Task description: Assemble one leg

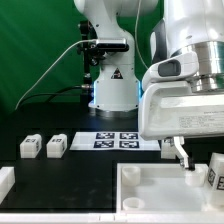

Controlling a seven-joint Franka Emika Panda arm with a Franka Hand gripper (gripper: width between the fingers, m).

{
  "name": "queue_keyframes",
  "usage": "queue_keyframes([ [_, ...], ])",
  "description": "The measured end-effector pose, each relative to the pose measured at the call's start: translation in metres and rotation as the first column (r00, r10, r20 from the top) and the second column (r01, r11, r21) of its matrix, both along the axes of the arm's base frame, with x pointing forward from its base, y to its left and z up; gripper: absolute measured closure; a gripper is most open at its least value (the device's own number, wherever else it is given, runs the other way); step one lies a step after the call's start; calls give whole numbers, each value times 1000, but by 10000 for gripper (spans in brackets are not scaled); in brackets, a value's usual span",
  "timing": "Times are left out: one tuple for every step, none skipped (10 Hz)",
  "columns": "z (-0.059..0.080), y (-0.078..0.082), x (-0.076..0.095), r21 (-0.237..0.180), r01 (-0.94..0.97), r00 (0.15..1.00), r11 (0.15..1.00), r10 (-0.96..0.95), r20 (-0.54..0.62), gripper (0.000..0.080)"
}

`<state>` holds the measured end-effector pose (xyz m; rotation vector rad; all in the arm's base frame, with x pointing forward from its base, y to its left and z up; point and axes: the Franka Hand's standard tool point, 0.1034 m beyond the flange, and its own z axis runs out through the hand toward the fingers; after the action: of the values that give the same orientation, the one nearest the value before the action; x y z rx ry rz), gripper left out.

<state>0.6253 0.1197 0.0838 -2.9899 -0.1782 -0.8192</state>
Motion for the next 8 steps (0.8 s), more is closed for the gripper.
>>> queue_keyframes([
  [0, 0, 0, 0, 0, 1000, 1000, 0, 0, 150],
  [-3, 1, -2, 1, -2, 999, 1000, 3, -48, 150],
  [2, 0, 5, 4, 2, 997, 1000, -1, -74, 150],
  [1, 0, 8, 7, 8, 990, 1000, -7, -137, 150],
  [-3, -1, 5, 3, 3, 959, 1000, -2, -282, 150],
  [-1, -4, 3, 0, 0, 903, 1000, 0, -429, 150],
  [-1, -6, 10, -2, 2, 901, 1000, -3, -433, 150],
  [-2, -9, 11, -4, 7, 903, 1000, -8, -429, 150],
])
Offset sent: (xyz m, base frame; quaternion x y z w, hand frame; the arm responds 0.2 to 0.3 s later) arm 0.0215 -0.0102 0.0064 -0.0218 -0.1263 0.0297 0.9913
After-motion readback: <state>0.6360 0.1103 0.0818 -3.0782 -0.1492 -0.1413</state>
